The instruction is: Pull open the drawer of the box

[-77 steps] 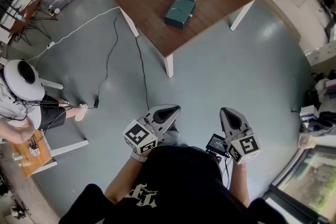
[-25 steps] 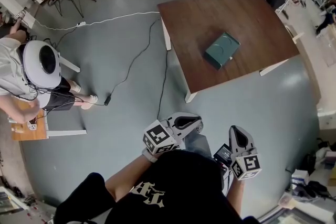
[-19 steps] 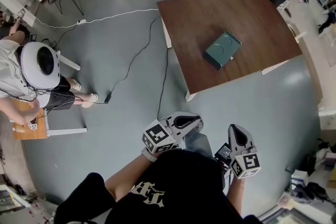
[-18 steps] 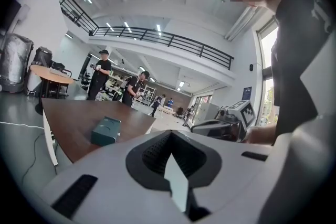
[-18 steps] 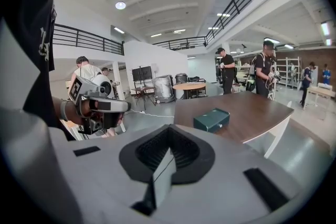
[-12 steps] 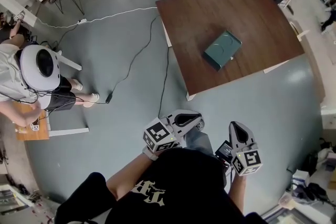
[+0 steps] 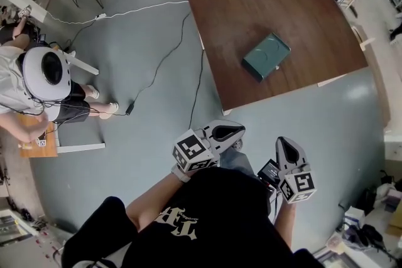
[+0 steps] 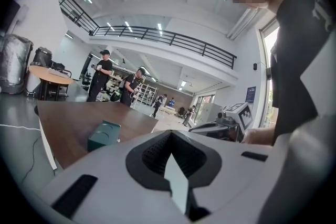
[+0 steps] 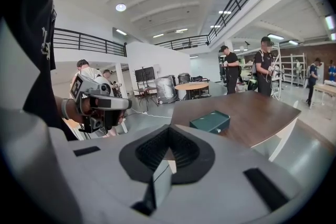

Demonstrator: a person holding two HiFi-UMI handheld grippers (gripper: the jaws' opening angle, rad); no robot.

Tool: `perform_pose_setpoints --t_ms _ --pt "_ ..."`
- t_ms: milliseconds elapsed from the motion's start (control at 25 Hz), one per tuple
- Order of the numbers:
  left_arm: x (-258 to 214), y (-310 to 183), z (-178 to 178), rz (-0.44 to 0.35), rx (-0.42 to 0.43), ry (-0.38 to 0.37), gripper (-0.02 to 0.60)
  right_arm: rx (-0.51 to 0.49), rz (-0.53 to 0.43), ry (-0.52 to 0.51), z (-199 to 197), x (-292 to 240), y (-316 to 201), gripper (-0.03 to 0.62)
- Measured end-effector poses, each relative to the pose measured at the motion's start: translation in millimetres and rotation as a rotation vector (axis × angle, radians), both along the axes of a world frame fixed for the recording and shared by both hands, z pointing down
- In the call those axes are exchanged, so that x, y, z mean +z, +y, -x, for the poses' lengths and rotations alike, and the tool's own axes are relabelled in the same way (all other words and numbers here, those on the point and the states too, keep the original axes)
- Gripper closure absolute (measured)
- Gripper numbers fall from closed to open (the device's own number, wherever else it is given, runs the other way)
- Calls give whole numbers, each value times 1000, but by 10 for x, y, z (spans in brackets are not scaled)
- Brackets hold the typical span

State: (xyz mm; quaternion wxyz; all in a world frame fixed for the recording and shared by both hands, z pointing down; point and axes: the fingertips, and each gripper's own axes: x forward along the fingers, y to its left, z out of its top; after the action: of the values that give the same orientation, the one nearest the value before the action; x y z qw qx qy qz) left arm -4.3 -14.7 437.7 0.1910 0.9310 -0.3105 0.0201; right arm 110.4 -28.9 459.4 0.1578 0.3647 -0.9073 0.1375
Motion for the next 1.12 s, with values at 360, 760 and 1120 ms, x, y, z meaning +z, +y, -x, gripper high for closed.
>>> perform_pose_setpoints --t_ms 360,760,1120 --pt "27 -170 -193 9 -20 -17 577 -79 -11 -8 -90 -2 -227 606" --pt "76 -401 -479 17 -61 -27 577 -199 -10 31 -351 166 -340 606" --pt "25 -475 -719 17 -34 -26 577 -189 3 -3 -636 231 -503 606"
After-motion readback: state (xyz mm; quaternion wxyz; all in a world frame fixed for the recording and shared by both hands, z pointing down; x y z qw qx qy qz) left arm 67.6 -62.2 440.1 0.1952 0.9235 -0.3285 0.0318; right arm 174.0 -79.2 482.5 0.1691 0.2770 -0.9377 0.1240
